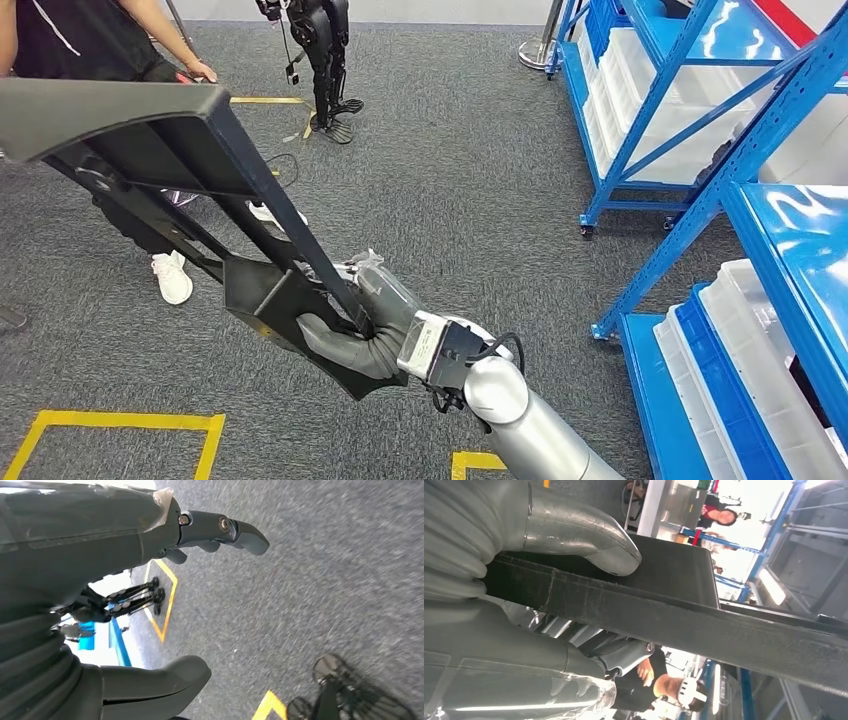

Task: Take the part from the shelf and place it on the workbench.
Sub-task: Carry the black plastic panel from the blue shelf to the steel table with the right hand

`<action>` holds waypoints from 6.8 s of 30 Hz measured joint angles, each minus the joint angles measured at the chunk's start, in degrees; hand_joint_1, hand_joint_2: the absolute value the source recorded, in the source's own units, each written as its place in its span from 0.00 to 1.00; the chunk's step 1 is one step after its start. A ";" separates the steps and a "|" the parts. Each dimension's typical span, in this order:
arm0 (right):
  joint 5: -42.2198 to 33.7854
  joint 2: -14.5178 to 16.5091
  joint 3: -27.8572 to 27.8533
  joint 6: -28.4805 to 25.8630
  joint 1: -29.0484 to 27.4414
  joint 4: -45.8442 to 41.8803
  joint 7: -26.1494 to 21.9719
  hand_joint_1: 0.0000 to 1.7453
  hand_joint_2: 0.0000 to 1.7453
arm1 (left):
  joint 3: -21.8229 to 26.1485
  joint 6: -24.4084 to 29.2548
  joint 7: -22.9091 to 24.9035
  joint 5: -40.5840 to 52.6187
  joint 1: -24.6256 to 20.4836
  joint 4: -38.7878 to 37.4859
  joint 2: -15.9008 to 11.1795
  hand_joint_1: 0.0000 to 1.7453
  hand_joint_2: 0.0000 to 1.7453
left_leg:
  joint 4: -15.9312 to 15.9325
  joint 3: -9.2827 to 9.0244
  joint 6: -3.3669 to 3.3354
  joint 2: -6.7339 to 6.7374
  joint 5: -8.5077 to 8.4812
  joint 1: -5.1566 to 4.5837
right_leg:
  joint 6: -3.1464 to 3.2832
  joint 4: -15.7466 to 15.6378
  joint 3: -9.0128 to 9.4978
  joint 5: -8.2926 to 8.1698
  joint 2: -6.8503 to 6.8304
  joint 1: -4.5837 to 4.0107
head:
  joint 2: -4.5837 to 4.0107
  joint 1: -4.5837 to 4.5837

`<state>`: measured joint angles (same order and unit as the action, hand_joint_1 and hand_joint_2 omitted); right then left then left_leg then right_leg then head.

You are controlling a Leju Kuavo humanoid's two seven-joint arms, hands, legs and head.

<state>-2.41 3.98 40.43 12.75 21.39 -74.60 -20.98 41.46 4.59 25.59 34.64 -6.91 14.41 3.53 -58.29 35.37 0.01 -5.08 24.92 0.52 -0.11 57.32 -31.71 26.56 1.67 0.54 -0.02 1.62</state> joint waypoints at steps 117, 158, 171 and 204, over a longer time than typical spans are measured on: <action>1.11 0.95 -1.50 -0.03 0.32 0.21 -0.80 1.00 1.00 | 2.89 -1.78 0.00 -0.51 -0.79 0.14 0.95 0.00 1.00 | 0.57 -0.42 -1.40 2.53 -1.04 0.39 | -2.75 3.65 -1.54 1.99 -1.19 0.12 | 0.00 0.30; 2.37 1.53 -3.04 -1.32 -0.99 -0.93 -0.44 1.00 1.00 | 3.38 -2.97 0.00 0.74 -0.50 0.16 0.57 0.00 1.00 | -15.72 8.57 1.47 4.68 4.91 1.52 | 0.59 0.47 0.97 1.66 -1.39 0.48 | 0.00 0.08; 2.39 1.38 -3.25 -1.56 -1.09 -1.27 -0.43 1.00 1.00 | 3.47 -1.91 -0.02 1.14 -0.93 0.19 0.94 0.00 1.00 | 0.84 -2.76 -2.42 5.00 1.72 0.16 | -1.78 14.07 -5.46 6.25 -1.72 0.03 | 0.00 0.16; 2.02 2.61 -3.23 -1.70 0.76 -0.32 -0.40 1.00 1.00 | 5.21 -1.08 -0.02 1.03 -0.43 0.16 1.02 0.00 1.00 | -0.98 -2.64 -3.00 4.41 3.30 -0.50 | 0.01 14.89 -5.34 14.33 -1.09 -0.56 | 0.01 0.16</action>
<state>-0.39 6.59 37.20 11.05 22.15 -74.93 -21.38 46.67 3.51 25.57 35.67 -7.35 14.58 4.55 -59.27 32.73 -2.98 -0.67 28.22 0.02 -0.10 72.21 -37.05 40.89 0.57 -0.02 -0.02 1.78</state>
